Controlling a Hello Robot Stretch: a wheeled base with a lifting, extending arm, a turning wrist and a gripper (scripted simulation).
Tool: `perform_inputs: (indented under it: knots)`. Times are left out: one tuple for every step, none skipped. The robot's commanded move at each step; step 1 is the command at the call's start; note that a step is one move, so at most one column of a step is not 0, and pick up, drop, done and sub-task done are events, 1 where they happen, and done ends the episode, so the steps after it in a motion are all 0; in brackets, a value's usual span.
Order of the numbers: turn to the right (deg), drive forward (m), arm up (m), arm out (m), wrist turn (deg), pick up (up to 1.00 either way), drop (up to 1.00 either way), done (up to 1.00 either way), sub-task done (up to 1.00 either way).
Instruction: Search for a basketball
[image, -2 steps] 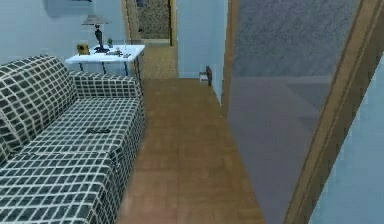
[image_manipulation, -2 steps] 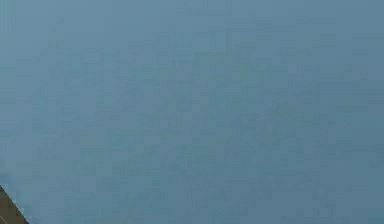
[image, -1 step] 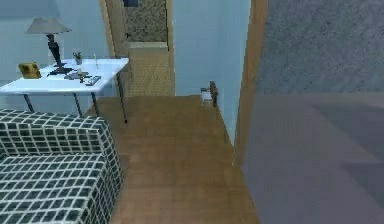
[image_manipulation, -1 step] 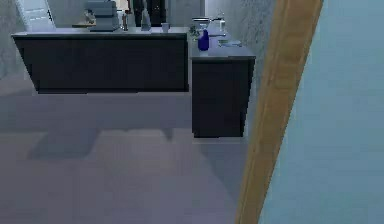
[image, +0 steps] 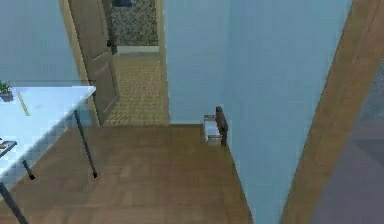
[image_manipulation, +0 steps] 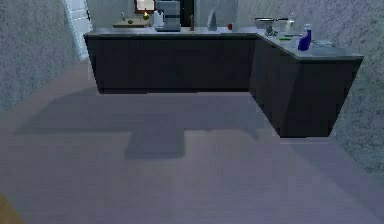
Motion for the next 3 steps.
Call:
perform_inputs:
  knots:
    - [-6.0,0.0,0.0,0.0,0.0,0.0,0.0,0.0,0.0]
    - [0.0,0.55,0.0,0.0,0.0,0.0,0.0,0.0,0.0]
    - [-9.0,0.0,0.0,0.0,0.0,0.0,0.0,0.0,0.0]
